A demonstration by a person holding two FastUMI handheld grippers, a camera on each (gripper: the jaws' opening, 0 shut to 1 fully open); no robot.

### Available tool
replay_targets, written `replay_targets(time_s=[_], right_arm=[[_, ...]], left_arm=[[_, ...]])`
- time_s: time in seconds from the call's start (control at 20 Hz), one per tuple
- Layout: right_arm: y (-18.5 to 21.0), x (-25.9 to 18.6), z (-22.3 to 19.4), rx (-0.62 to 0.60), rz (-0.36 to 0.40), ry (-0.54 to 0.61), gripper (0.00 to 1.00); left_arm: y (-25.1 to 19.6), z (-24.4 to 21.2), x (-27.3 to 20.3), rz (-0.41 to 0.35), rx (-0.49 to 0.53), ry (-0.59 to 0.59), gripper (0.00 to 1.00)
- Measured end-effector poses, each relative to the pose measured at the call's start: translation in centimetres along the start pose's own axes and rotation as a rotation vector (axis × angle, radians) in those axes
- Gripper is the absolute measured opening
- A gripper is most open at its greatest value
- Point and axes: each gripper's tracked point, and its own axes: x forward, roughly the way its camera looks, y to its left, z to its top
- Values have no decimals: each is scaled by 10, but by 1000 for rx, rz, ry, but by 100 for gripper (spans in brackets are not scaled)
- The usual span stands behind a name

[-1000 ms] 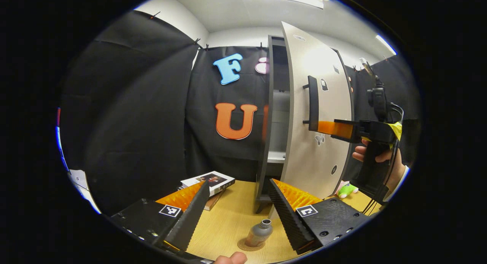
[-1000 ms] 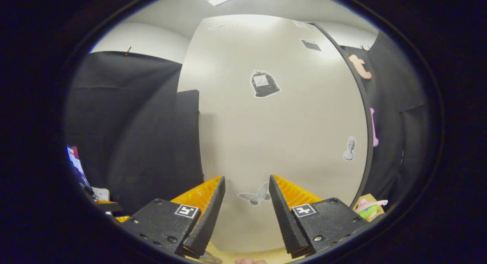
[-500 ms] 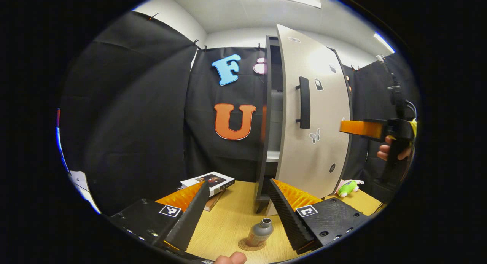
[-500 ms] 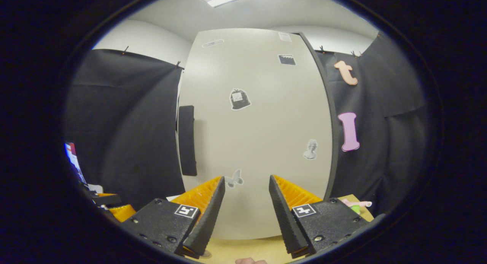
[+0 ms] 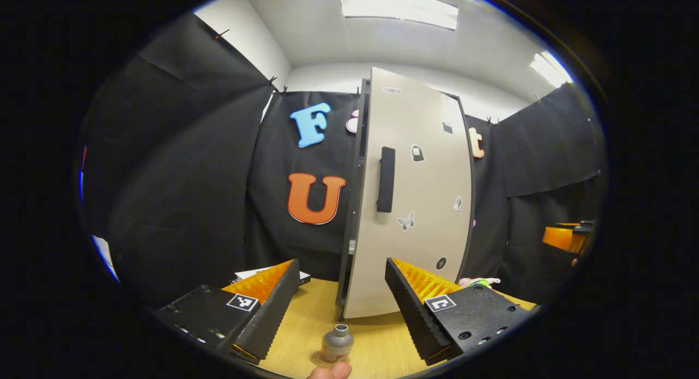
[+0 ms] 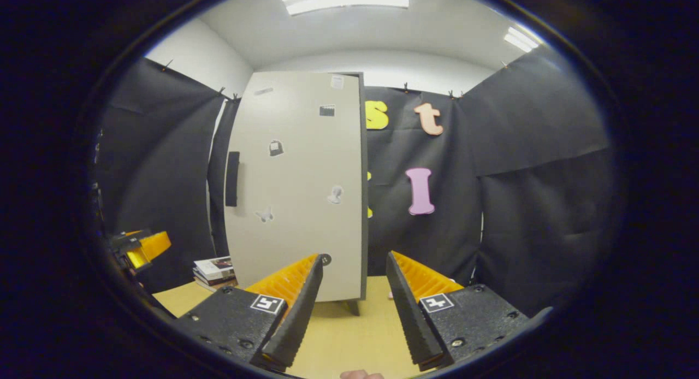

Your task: Open the cabinet door with the right hand, grasp the bottle in the cabinet with the left hand and place it on the coaster, then close the cabinet door with the right hand.

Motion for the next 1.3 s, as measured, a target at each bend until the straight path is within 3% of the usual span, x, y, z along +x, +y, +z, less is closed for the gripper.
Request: replay_targets(time_s=[0.15, 0.4, 1.3], right_arm=[[-26, -24, -25, 6, -60, 64, 75], [-37, -33, -24, 43, -92, 42, 77], [-20, -25, -9, 81, -56, 8, 77]], left_arm=[[-15, -4, -9, -22, 9, 17, 95], [-31, -12, -23, -43, 20, 38, 95], [-30, -11, -35, -31, 39, 52, 95]])
